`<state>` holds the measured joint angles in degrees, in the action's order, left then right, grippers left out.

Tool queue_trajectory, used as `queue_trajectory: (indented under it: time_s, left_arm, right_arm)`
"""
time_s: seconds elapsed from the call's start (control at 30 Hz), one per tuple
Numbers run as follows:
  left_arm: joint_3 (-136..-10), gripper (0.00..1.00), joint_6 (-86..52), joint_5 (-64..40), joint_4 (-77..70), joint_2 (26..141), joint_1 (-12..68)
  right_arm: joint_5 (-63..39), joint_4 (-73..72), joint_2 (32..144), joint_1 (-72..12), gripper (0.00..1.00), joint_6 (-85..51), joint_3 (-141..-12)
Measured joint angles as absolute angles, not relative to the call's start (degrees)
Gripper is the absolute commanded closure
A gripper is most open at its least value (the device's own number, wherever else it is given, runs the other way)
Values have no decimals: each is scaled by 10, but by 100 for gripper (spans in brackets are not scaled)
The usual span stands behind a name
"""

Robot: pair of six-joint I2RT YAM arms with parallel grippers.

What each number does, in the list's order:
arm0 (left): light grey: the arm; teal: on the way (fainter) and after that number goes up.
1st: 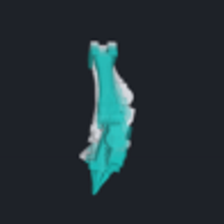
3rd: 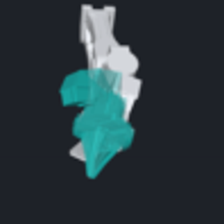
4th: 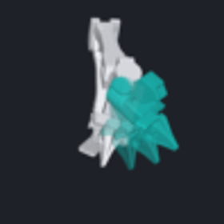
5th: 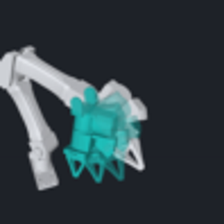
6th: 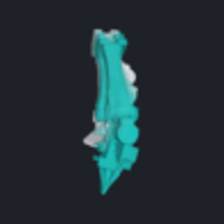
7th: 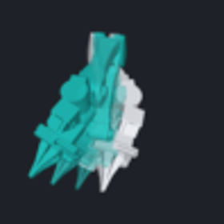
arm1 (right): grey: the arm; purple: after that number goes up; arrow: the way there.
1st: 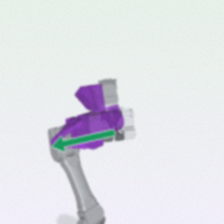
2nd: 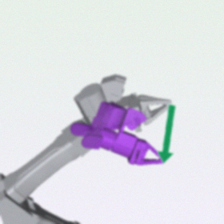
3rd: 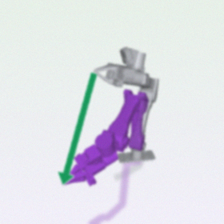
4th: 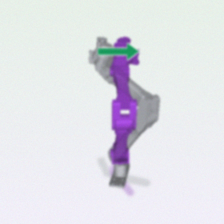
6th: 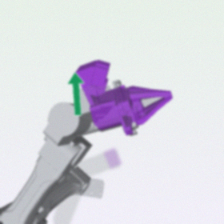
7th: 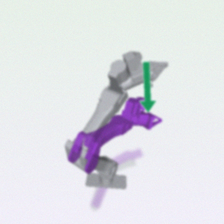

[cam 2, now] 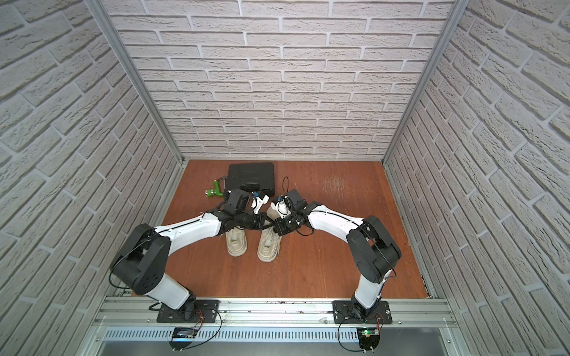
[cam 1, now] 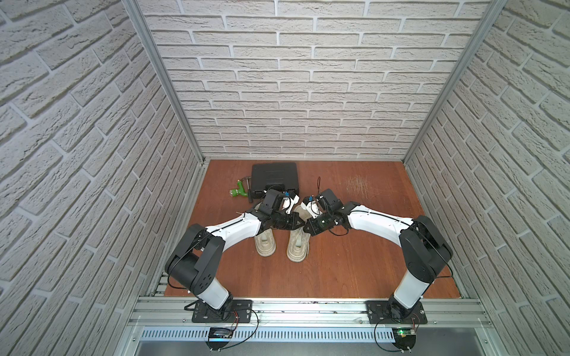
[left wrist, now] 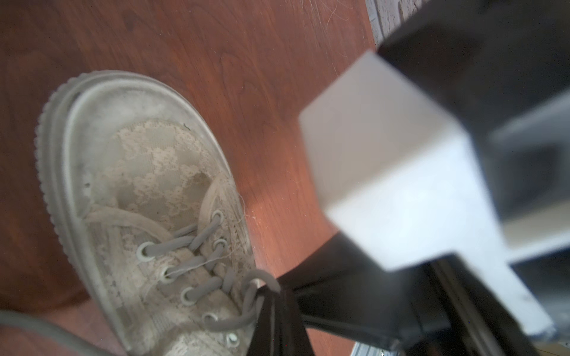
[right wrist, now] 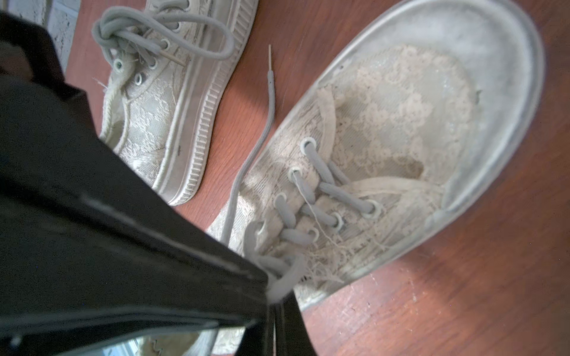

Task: Tie the shoes
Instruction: Cross the shoelace with the shoelace.

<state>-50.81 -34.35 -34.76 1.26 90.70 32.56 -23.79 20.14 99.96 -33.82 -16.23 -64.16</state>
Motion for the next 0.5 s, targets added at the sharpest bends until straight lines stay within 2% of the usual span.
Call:
queue_trajectory:
  time_s: [0.33, 0.4, 0.5]
  left_arm:
    - [-498, 100, -350, -352, 6, 904, 327]
    - [-498, 98, -352, -352, 4, 904, 327]
    - [-498, 89, -354, -352, 0, 904, 327]
  right_arm:
    - [-272, 107, 997, -315, 97, -210, -597]
    - [-278, 95, 996, -312, 97, -219, -593]
    - [-286, 78, 994, -311, 97, -228, -587]
